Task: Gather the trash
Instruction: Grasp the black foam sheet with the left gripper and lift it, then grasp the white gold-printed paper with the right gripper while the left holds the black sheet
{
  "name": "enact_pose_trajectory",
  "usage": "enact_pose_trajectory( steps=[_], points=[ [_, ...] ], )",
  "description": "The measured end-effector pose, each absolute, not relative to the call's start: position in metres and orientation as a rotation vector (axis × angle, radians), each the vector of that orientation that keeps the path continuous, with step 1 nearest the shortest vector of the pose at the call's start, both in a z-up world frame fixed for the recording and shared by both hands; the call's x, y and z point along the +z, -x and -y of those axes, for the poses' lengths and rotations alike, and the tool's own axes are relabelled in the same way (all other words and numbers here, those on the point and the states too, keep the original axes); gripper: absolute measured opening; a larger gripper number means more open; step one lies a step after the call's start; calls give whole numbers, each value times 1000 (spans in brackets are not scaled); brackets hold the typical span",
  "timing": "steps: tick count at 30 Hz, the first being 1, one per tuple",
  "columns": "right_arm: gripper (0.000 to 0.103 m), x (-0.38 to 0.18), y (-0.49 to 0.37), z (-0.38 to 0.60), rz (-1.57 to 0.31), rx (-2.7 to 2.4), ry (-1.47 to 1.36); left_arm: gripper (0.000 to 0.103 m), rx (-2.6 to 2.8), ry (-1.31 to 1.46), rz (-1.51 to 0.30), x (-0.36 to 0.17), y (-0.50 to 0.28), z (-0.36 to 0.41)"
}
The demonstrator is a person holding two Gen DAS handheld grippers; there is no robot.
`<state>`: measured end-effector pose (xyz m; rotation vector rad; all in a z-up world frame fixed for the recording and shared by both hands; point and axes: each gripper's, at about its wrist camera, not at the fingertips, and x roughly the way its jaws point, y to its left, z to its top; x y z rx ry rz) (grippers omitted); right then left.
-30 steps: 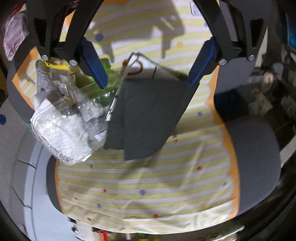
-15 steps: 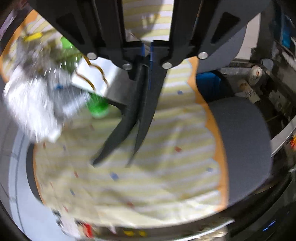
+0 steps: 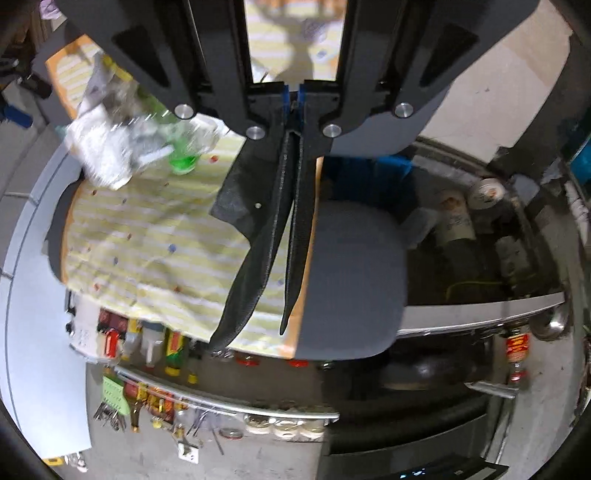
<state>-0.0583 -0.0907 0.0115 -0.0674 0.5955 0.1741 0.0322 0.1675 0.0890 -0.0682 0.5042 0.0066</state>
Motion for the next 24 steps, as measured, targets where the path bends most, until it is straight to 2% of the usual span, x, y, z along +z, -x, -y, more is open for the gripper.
enact_pose_trajectory(
  steps=[4, 5, 7, 11, 24],
  points=[
    [91, 0, 59, 53, -611, 276, 71, 0, 27, 107, -584, 51, -23, -190],
    [84, -3, 58, 42, -611, 297, 80, 0, 43, 125, -612, 39, -23, -198],
    [59, -12, 51, 19, -625, 328, 96, 0, 84, 163, -662, 14, -26, -217],
    [54, -40, 24, -18, -691, 399, 67, 0, 202, 172, -671, -6, -23, -249],
    [53, -107, -65, -51, -842, 281, -105, 0, 256, 192, -728, -40, -39, -292]
  ],
)
